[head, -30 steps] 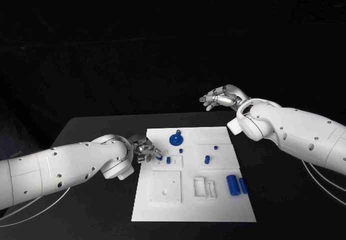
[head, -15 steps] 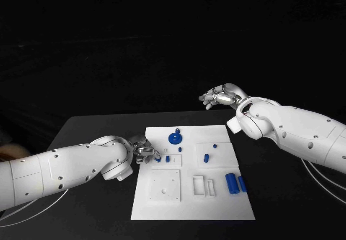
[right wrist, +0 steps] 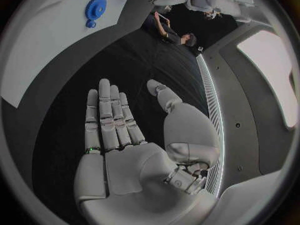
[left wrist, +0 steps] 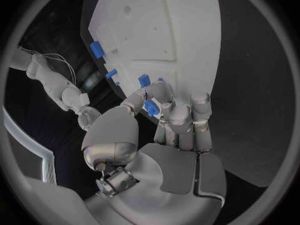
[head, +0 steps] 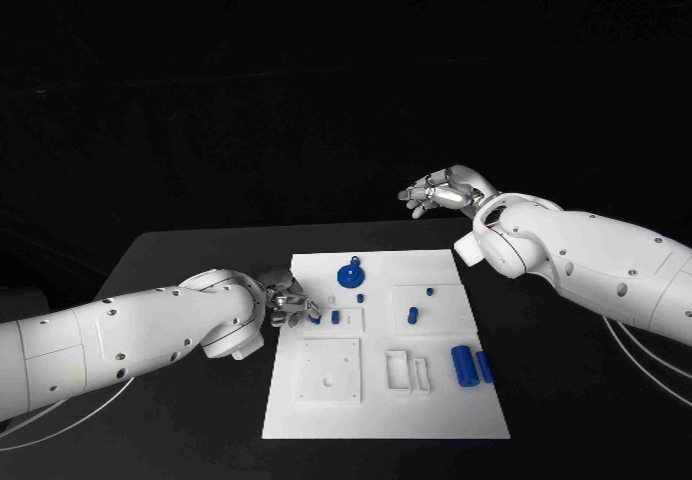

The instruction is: Assemble the parts on the task board

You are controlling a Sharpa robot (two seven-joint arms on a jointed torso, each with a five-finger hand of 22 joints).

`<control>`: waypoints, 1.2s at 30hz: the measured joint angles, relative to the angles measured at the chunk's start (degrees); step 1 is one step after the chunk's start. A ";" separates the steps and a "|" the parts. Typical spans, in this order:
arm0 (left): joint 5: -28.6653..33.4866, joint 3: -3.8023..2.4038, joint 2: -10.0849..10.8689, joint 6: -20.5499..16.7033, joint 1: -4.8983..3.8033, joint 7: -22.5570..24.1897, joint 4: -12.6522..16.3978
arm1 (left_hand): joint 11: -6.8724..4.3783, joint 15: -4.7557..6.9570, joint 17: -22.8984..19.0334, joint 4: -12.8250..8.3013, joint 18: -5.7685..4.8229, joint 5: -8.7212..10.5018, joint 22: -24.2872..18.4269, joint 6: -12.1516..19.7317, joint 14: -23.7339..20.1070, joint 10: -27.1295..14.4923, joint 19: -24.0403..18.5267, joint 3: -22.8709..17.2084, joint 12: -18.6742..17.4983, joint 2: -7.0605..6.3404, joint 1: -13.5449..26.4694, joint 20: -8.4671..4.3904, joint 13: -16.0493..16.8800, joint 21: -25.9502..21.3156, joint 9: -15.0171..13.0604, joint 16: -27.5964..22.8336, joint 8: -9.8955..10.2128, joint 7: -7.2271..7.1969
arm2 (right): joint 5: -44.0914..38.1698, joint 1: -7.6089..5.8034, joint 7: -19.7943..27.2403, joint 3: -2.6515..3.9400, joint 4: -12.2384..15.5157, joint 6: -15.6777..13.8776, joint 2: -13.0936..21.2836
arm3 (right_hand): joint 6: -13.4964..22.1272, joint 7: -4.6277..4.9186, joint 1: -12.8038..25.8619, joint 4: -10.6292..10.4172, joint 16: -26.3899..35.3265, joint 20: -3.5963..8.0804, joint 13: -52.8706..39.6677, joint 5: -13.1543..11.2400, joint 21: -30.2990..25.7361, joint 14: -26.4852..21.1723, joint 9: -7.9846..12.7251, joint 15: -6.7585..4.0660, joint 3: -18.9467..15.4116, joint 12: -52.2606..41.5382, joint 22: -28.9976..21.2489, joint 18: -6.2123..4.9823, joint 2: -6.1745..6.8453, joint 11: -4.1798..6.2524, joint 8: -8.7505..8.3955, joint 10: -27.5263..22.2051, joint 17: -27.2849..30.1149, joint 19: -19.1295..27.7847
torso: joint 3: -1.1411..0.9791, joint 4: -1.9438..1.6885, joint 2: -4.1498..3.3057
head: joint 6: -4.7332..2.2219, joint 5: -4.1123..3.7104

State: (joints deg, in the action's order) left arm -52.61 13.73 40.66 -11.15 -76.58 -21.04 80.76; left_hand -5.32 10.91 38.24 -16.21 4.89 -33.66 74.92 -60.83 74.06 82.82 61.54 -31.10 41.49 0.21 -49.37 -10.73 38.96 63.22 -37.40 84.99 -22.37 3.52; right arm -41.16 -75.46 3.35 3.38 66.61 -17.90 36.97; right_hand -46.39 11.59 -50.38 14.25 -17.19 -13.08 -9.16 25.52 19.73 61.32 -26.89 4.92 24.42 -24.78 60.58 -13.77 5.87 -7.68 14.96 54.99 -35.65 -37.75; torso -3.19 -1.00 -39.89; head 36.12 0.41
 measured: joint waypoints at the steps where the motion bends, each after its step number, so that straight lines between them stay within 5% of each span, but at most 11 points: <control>1: -0.22 -0.01 0.00 0.12 -0.01 0.00 0.02 | -0.05 0.00 0.00 -0.03 0.00 0.00 0.00 0.00 0.00 -0.05 0.00 -0.03 0.00 0.00 0.00 0.00 0.00 0.00 0.00 0.00 -0.04 0.00 | 0.00 0.00 0.00 0.00 0.01 0.00 0.00 | 0.00 0.00 0.00 -0.07 0.00 0.00 0.04 0.00 0.00 0.00 0.02 0.00 -0.07 0.00 0.00 0.00 0.00 0.00 0.00 0.00 0.00 0.00 | 0.00 -0.01 0.01 | 0.01 0.00; 11: -1.35 -0.05 0.08 0.80 -0.06 0.00 0.12 | -0.15 0.00 0.05 -0.24 0.01 0.90 -0.01 0.00 0.00 -0.16 -0.01 -0.24 0.45 -0.33 -0.33 0.01 0.05 0.23 0.00 0.25 -0.34 0.00 | 0.02 0.01 0.00 0.00 0.02 0.00 0.03 | 0.00 0.00 0.00 -0.16 0.00 0.00 0.11 0.00 0.00 0.00 0.02 0.00 -0.16 0.00 0.00 0.00 0.00 0.00 0.00 0.00 0.05 0.00 | -0.01 0.01 0.01 | 0.14 0.05; 22: -1.68 -0.07 0.20 1.37 -0.10 -0.10 0.15 | -0.15 0.00 0.25 0.32 0.02 4.16 -0.01 0.00 0.00 -0.15 -0.01 -0.01 1.32 -0.53 -0.53 0.01 0.05 0.22 0.00 0.65 -1.44 0.00 | 0.03 0.05 0.00 0.00 -0.01 0.01 0.02 | -0.01 -0.01 0.00 -0.16 0.00 0.00 0.21 0.00 0.00 0.00 0.02 0.00 -0.16 0.00 0.00 0.00 0.00 0.00 0.00 0.00 0.04 0.00 | -0.04 0.02 -0.01 | 0.21 0.07; 36: -1.66 -0.12 -0.57 2.08 -0.18 -0.35 -0.82 | -0.31 0.01 0.33 1.10 0.03 4.45 0.02 -0.18 0.00 -0.32 -0.01 -0.41 1.77 0.33 0.59 0.02 0.04 0.22 -0.63 0.83 -2.17 -0.18 | 0.05 0.11 0.00 0.00 -0.06 0.02 -0.03 | -0.02 -0.02 0.00 -0.16 0.00 0.00 0.46 0.51 0.00 0.00 0.12 0.00 -0.16 0.00 0.00 0.00 0.00 0.00 0.00 0.00 0.04 0.00 | -0.04 0.03 -0.02 | 0.38 0.06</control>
State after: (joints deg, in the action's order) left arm -54.27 13.61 40.09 -9.06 -76.76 -21.39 79.94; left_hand -5.64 10.92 38.57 -15.11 4.92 -29.21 74.94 -61.01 74.06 82.50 61.53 -31.51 43.27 0.54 -48.78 -10.71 39.00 63.44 -38.04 85.82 -24.54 3.34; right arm -41.12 -75.35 3.35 3.39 66.54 -17.88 36.93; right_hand -46.41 11.57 -50.38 14.09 -17.19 -13.08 -8.70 26.02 19.73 61.32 -26.77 4.92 24.26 -24.78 60.58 -13.77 5.87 -7.68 14.96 54.99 -35.61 -37.75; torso -3.24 -0.97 -39.91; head 36.51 0.47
